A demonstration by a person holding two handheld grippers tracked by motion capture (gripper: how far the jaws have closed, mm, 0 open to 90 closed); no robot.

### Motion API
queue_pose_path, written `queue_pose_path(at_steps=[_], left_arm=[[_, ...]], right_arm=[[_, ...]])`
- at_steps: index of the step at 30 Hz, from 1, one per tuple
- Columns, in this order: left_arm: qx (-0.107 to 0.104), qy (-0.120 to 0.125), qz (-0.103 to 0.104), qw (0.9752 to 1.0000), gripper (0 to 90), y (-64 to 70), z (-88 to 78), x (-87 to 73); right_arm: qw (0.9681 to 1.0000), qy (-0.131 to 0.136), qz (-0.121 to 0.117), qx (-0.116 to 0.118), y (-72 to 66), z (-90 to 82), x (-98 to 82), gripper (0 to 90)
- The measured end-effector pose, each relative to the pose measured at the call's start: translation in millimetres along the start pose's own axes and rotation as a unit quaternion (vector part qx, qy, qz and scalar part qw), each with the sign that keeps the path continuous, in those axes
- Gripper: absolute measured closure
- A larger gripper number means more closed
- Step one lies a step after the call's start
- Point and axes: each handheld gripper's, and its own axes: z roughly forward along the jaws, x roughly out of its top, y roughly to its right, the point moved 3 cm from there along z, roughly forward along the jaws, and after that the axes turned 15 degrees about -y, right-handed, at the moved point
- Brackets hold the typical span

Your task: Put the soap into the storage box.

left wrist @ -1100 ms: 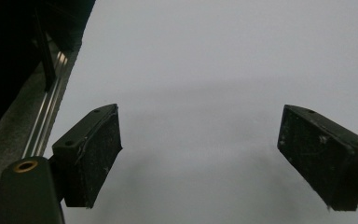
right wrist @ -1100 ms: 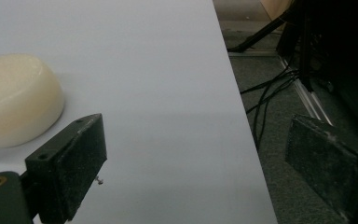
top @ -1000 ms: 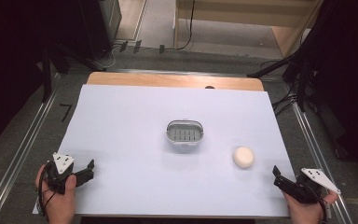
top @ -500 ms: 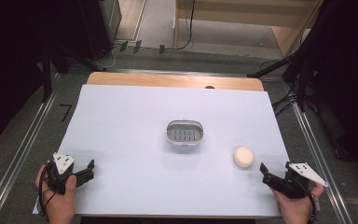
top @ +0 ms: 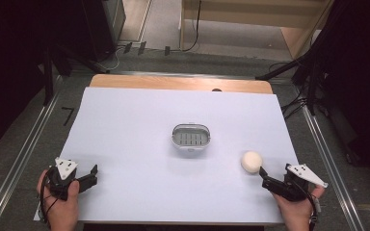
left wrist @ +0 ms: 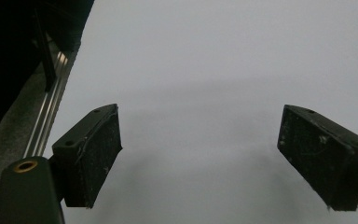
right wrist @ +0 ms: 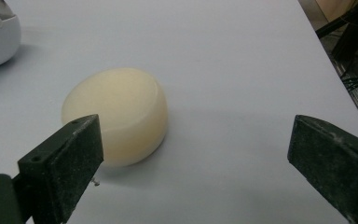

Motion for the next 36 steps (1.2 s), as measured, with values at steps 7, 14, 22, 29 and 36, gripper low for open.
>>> queue_pose_path(at_steps=[7, 14, 22, 29, 36], left_arm=[[0.0, 0.0, 0.0, 1.0, 14.4, 0.0, 0.0, 0.0], [0.0, 0.0, 0.0, 1.0, 14.4, 0.2, 0.1, 0.0], [0.002, -0.001, 0.002, 1.0, 14.4, 0.4, 0.1, 0.0], [0.004, -0.001, 0.004, 1.0, 14.4, 0.4, -0.1, 0.0], [0.004, -0.001, 0.004, 1.0, 14.4, 0.7, 0.0, 0.0]], right_arm=[[0.9999, -0.006, -0.01, 0.002, -8.9, 5.1, 1.2, 3.9], [0.9997, -0.01, -0.02, 0.006, -17.8, 11.3, 3.6, 3.8], [0.9996, -0.015, -0.022, 0.011, -27.5, 20.0, 8.6, 4.0], [0.999, -0.039, -0.012, 0.018, -29.8, 29.5, 13.7, 3.7], [0.9982, -0.054, -0.024, 0.008, -36.8, 34.7, 16.0, 10.4]])
